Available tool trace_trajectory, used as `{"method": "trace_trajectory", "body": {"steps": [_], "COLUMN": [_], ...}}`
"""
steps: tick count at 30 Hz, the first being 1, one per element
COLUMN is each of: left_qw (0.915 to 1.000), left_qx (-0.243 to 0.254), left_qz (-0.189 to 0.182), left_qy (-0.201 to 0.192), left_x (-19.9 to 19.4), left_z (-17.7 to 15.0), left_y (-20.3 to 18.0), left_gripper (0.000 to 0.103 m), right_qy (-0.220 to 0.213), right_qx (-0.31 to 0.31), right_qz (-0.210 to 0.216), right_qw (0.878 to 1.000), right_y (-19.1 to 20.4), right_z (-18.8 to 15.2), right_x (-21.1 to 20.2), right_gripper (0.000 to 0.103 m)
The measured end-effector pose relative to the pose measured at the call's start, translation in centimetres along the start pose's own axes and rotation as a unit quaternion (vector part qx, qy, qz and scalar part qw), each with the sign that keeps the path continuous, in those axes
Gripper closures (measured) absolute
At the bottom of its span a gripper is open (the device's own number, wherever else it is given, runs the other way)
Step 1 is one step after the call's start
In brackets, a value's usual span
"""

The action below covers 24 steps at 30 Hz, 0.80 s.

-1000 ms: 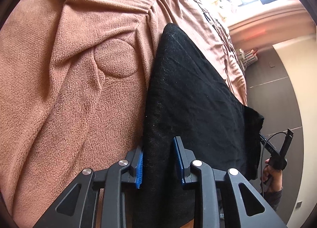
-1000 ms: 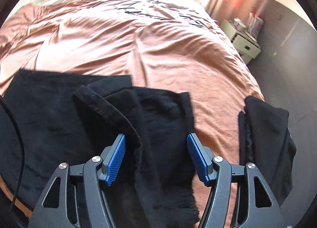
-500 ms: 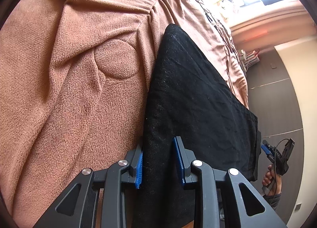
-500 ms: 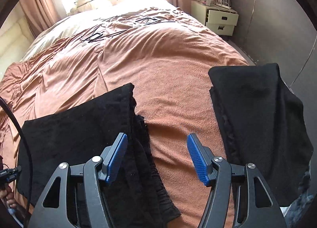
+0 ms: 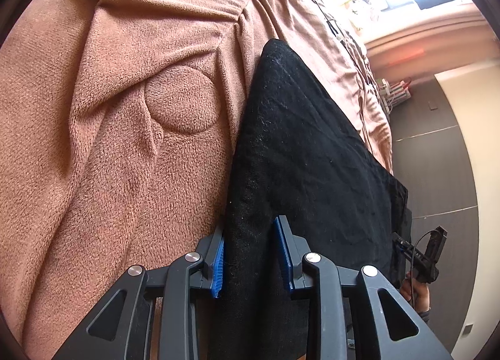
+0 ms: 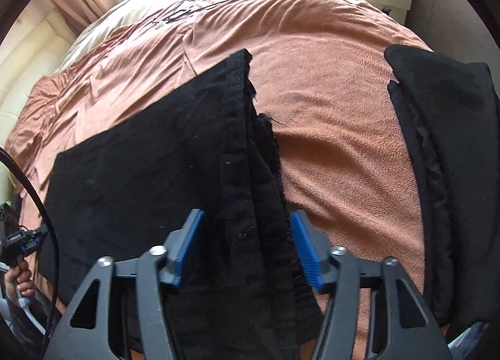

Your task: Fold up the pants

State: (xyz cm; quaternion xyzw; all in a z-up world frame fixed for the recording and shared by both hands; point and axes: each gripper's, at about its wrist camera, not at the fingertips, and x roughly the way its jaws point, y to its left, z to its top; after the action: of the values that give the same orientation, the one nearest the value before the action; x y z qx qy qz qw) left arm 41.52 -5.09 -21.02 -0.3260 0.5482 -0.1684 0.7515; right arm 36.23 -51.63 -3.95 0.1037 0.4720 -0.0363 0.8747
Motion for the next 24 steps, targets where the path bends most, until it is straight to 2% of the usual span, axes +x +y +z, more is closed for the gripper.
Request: {"method": "trace_trajectory", "body": {"steps": [2,8,10,12,13,18,20,23,24], "left_qw": [1.0000,0.9999,0.9998,0.9997,0.9995,0.9988,0.9993,0.9997,0.9996], "left_qx": [-0.001,-0.006,-0.012,-0.016,-0.021,-0.034,-0.027,-0.010,-0.008], "left_qz": [0.000,-0.008,-0.013,-0.020,-0.024,-0.034,-0.026,-0.016,-0.017], "left_qy": [-0.001,-0.003,-0.001,0.000,0.000,0.004,0.001,-0.015,-0.020], "left_x": [0.0,0.5,0.8,0.9,1.0,1.2,1.0,0.3,0.1], "left_z": [0.1,1.0,1.4,1.6,1.7,2.0,1.8,1.6,1.6], "left_y": [0.0,0.1,0.2,0.4,0.6,1.1,0.7,-0.2,-0.4], "left_gripper": [0.072,0.071,0.071,0.071,0.071,0.072,0.078,0.088,0.090], "right_qy": [0.001,-0.008,-0.007,-0.007,-0.006,0.005,0.006,0.008,0.005], "right_qx": [0.009,0.026,0.034,0.045,0.051,0.073,0.082,0.091,0.095], "right_qz": [-0.009,-0.008,-0.010,-0.028,-0.030,0.047,0.081,0.141,0.144], "right_qw": [1.000,1.000,0.999,0.999,0.998,0.996,0.993,0.986,0.985], "right_y": [-0.6,-2.1,-2.5,-3.1,-3.1,-4.0,-4.7,-5.7,-6.1], "right_z": [0.2,-0.1,-0.3,-0.4,-0.5,-1.3,-1.6,-2.0,-2.0], "right_x": [0.3,1.5,1.6,1.6,1.6,2.1,2.3,2.6,2.5], "right_gripper": [0.086,0.086,0.076,0.048,0.046,0.046,0.046,0.059,0.059]}}
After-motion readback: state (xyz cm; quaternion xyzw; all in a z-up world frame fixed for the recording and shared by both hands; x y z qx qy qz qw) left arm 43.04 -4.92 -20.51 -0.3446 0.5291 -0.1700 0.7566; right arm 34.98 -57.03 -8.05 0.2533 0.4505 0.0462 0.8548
